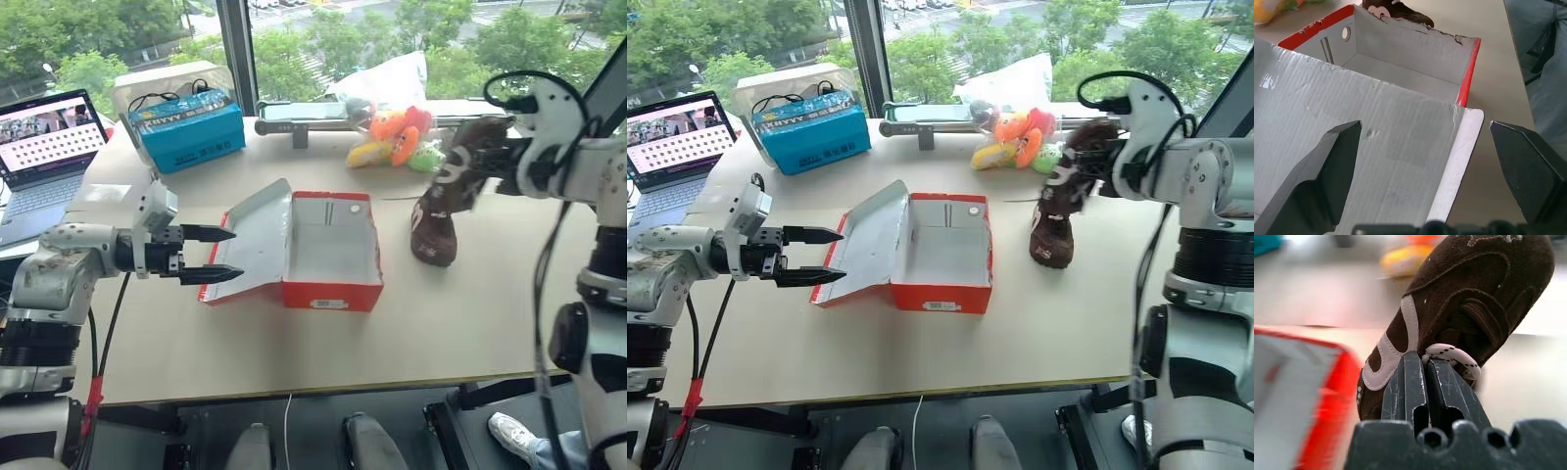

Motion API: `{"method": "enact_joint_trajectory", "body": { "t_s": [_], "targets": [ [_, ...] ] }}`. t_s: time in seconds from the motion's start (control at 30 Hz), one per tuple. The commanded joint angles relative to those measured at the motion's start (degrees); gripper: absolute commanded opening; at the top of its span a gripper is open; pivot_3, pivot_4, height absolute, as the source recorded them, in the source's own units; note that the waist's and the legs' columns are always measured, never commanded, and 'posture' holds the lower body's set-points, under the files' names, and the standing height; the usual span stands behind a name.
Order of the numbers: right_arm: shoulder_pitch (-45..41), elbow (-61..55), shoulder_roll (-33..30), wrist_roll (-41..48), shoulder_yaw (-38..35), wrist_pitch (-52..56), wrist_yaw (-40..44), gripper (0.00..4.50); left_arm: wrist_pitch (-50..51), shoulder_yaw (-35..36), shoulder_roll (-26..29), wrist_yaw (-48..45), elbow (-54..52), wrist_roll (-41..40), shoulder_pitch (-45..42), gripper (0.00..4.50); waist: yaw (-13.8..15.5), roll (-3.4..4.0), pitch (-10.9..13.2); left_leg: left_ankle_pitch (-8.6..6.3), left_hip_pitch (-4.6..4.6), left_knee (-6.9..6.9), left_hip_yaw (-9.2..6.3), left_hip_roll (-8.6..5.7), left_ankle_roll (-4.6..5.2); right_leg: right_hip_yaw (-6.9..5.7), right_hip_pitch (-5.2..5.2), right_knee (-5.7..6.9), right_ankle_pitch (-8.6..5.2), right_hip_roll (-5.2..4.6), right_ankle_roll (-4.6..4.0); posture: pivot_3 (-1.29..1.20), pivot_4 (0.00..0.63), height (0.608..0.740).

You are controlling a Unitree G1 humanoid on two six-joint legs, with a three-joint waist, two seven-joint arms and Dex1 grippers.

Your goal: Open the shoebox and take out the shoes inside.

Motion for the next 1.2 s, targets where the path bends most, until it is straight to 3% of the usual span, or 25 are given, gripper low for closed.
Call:
{"method": "enact_joint_trajectory", "body": {
  "t_s": [0.03, 0.13, 0.23, 0.57, 0.83, 0.97, 1.1, 1.13, 1.17, 1.2],
  "targets": [
    [3.2, 2.7, -6.2, -7.8, 12.2, -11.2, 6.6, 0.02, -0.1, 0.6, 0.1, -0.1, -1.2, -0.4, -0.4, 4.5, -0.4, 0.0, 0.0, 0.0, 0.02, 0.0, 0.02, 0.01, 0.0, 0.02, 0.0, 0.01, -0.01, 0.0, 0.02, 0.0, 0.15, 0.706],
    [6.0, 9.9, -7.8, -14.3, 20.4, -19.8, 10.8, 0.02, 0.0, 0.7, 0.1, -0.1, -1.3, -0.5, -0.2, 4.5, -0.7, 0.0, 0.0, 0.0, 0.05, 0.0, 0.07, 0.01, 0.0, 0.07, -0.01, 0.02, -0.05, 0.01, 0.08, 0.0, 0.15, 0.706],
    [6.2, 16.7, -6.3, -17.6, 23.3, -25.5, 13.6, 0.02, 0.1, 0.8, 0.1, 0.0, -1.8, -0.7, 0.2, 4.5, -0.9, 0.08, 0.0, 0.0, 0.05, 0.01, 0.07, 0.0, 0.0, 0.09, 0.0, 0.02, -0.06, 0.01, 0.11, 0.0, 0.15, 0.706],
    [-4.1, 36.1, 4.0, -19.6, 18.2, -34.9, 16.7, 0.02, 0.7, 0.9, 0.4, 0.1, -2.5, -0.8, 0.8, 4.5, -1.1, 0.06, 0.1, 0.0, 0.06, 0.03, 0.03, 0.01, -0.01, 0.07, 0.02, 0.04, 0.08, 0.03, -0.12, 0.0, 0.15, 0.706],
    [-10.4, 50.2, 8.1, -20.2, 13.4, -39.8, 14.9, 0.02, 0.6, 0.7, 0.1, 0.4, -3.2, -0.7, 1.6, 4.5, -1.8, 0.07, 0.1, 0.0, 0.06, 0.02, 0.02, 0.0, -0.01, 0.07, 0.02, 0.07, 0.1, 0.02, -0.15, 0.0, 0.15, 0.706],
    [-10.7, 52.0, 8.9, -20.9, 12.0, -41.4, 14.8, 1.19, 0.8, 0.8, 0.1, 0.6, -3.4, -0.8, 1.6, 4.5, -1.8, 0.07, 0.1, 0.0, 0.09, 0.02, 0.02, 0.0, -0.01, 0.08, 0.02, 0.11, 0.1, 0.02, -0.16, 0.0, 0.15, 0.706],
    [-10.8, 51.6, 9.4, -20.7, 10.7, -41.1, 15.4, 2.65, 0.9, 0.8, 0.1, 0.7, -3.5, -0.8, 1.6, 4.5, -1.8, 0.07, 0.1, 0.0, 0.08, 0.02, 0.02, -0.02, -0.01, 0.08, 0.02, 0.1, 0.1, 0.0, -0.16, 0.0, 0.15, 0.706],
    [-10.7, 51.1, 9.2, -20.9, 10.7, -40.9, 15.5, 2.83, 0.9, 0.8, 0.1, 0.7, -3.5, -0.8, 1.5, 4.5, -1.7, 0.07, 0.1, 0.0, 0.08, 0.02, 0.02, -0.01, -0.01, 0.08, 0.02, 0.1, 0.1, 0.01, -0.16, 0.0, 0.15, 0.706],
    [-10.6, 50.4, 9.0, -21.3, 10.6, -40.6, 15.5, 3.48, 1.0, 0.8, 0.1, 0.6, -3.5, -0.8, 1.5, 4.5, -1.7, 0.07, 0.1, 0.0, 0.08, 0.02, 0.02, -0.02, -0.01, 0.08, 0.02, 0.11, 0.1, 0.0, -0.16, 0.0, 0.15, 0.706],
    [-10.7, 49.5, 8.7, -21.7, 10.7, -40.2, 15.4, 3.68, 1.0, 0.8, 0.1, 0.6, -3.5, -0.8, 1.5, 4.5, -1.8, 0.07, 0.1, 0.0, 0.08, 0.02, 0.01, -0.02, -0.01, 0.08, 0.02, 0.11, 0.1, 0.0, -0.16, 0.0, 0.15, 0.706]
  ]
}}
